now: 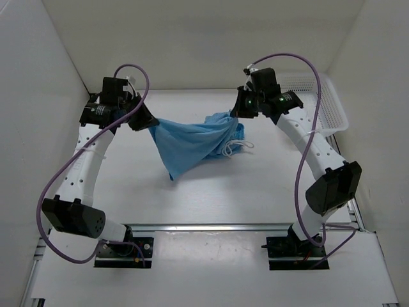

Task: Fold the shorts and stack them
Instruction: Flatten the shorts out

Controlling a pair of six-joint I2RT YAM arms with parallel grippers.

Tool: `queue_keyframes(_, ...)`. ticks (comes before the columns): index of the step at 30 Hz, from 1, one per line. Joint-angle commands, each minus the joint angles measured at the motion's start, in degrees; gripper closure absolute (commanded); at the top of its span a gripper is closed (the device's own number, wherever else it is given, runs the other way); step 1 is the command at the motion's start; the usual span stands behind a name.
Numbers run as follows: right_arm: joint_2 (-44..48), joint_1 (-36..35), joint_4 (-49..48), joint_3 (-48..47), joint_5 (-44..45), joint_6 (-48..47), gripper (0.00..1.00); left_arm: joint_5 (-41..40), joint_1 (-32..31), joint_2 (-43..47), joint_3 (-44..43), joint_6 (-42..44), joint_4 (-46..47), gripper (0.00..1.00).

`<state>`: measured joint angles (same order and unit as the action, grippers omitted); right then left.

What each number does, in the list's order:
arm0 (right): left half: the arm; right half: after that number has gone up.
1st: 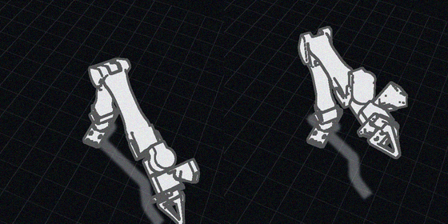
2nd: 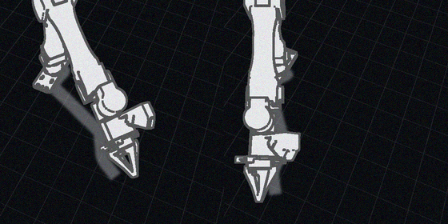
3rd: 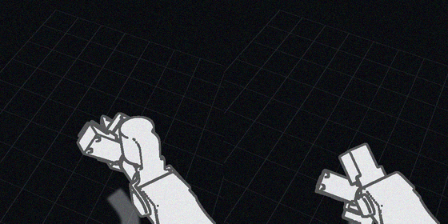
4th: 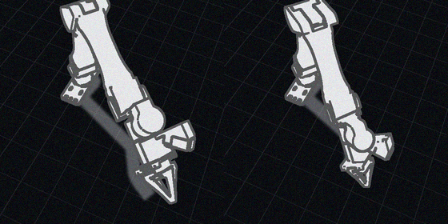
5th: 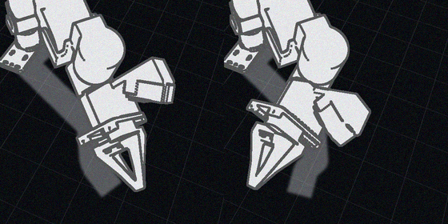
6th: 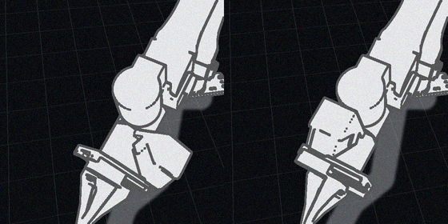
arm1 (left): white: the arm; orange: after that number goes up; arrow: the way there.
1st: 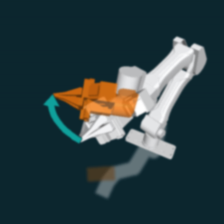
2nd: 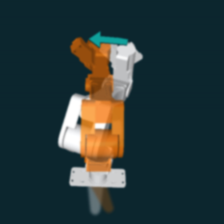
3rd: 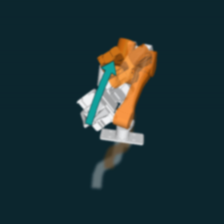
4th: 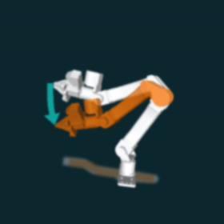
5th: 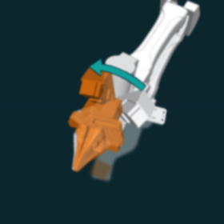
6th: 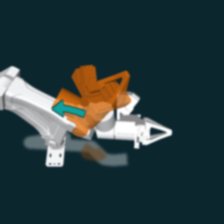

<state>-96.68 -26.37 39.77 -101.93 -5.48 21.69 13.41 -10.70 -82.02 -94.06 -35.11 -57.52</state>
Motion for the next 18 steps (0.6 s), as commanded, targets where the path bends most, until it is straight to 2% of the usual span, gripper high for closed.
queue_keyframes(1, 5.80, 0.18, -2.32, 3.22, 2.92, 1.42, 1.00, 1.44, -0.29, 3.88, 0.72, 1.98, 0.65, 0.90)
queue_keyframes(8, 6.33, 0.70, -2.94, 2.09, 6.44, 1.34, 1.00, 0.30, -0.29, 2.13, -3.30, 4.26, 0.65, 0.90)
queue_keyframes(11, 2.65, 2.63, -1.20, -4.92, 6.44, -0.07, 1.00, -0.23, 1.29, -2.59, -8.66, 5.58, -0.66, 0.90)
queue_keyframes(14, -5.06, 5.71, 1.53, -17.83, 4.60, -0.60, 1.00, 0.30, 4.27, -9.26, -20.34, 7.08, -4.08, 0.90)
queue_keyframes(15, -6.75, 7.20, 2.24, -21.69, 3.73, -0.60, 1.00, 0.30, 5.59, -10.95, -27.77, 7.69, -5.14, 0.90)
queue_keyframes(16, -8.16, 7.91, 2.77, -28.87, 1.80, -0.60, 1.00, 1.69, 6.30, -12.62, -31.76, 7.69, -6.28, 0.90)
queue_keyframes(18, -10.80, 9.31, 3.29, -34.10, 0.03, -0.08, 1.00, 2.67, 8.23, -16.50, -38.88, 7.69, -9.36, 0.90)
